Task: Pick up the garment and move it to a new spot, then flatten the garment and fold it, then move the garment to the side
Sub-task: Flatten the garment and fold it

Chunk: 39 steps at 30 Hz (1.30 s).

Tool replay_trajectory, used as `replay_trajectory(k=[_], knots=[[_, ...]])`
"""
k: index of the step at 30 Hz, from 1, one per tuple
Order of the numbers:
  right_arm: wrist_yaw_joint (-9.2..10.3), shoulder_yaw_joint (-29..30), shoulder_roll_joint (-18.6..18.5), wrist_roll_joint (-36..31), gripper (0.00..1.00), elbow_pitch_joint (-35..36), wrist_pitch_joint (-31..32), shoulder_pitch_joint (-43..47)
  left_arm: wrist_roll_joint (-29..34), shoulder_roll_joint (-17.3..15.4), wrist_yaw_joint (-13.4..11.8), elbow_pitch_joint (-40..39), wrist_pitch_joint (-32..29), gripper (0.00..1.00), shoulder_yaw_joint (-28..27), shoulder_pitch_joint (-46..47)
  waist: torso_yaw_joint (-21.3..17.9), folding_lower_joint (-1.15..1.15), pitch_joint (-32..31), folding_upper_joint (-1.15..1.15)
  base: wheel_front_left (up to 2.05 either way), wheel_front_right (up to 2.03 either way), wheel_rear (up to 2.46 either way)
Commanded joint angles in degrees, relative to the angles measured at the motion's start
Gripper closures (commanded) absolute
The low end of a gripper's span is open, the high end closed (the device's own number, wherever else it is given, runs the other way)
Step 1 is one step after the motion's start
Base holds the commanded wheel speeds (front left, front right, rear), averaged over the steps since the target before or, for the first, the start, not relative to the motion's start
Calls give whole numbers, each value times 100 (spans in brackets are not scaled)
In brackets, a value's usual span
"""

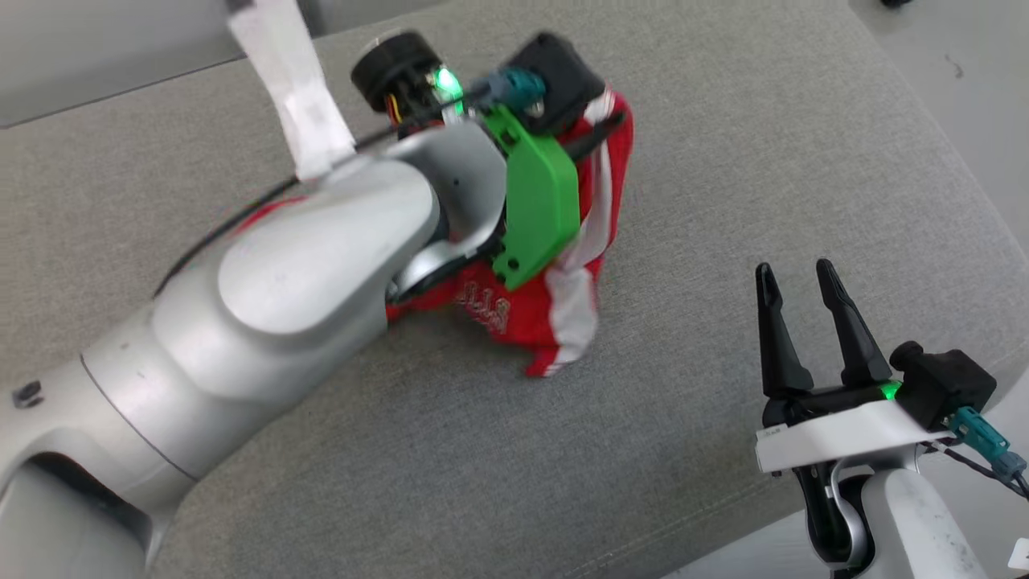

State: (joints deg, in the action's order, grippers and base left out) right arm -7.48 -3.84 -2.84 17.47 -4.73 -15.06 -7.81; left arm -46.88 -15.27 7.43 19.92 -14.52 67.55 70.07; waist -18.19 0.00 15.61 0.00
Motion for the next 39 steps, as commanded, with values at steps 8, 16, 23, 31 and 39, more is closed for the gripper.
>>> replay_trajectory(k=[8, 16, 23, 31, 39], knots=[[-2, 88, -9, -123, 0, -39, -18, 327, -757, -445, 1, -211, 683, 100, -665, 80, 542, 0, -589, 0, 0, 0, 0], [-2, 248, -11, -288, 0, -55, -18, 570, -1274, -1301, -476, -909, 1314, 100, -474, -2156, 1125, 0, -721, 0, 0, 0, 0], [-3, 318, -11, -485, 0, -60, -18, 593, -1519, -1289, -595, -843, 2221, 90, -213, -3808, 1539, 0, -743, 0, 0, 0, 0], [-2, 260, -11, -552, 0, -71, -18, 582, -1868, -1186, -390, -722, 2647, 0, -220, -4567, 1718, 0, -808, 0, 0, 0, 0], [-3, 220, -12, -529, 0, -62, -18, 609, -2247, -1359, -235, -948, 2647, 0, -311, -4912, 1711, 0, -766, 0, 0, 0, 0]])
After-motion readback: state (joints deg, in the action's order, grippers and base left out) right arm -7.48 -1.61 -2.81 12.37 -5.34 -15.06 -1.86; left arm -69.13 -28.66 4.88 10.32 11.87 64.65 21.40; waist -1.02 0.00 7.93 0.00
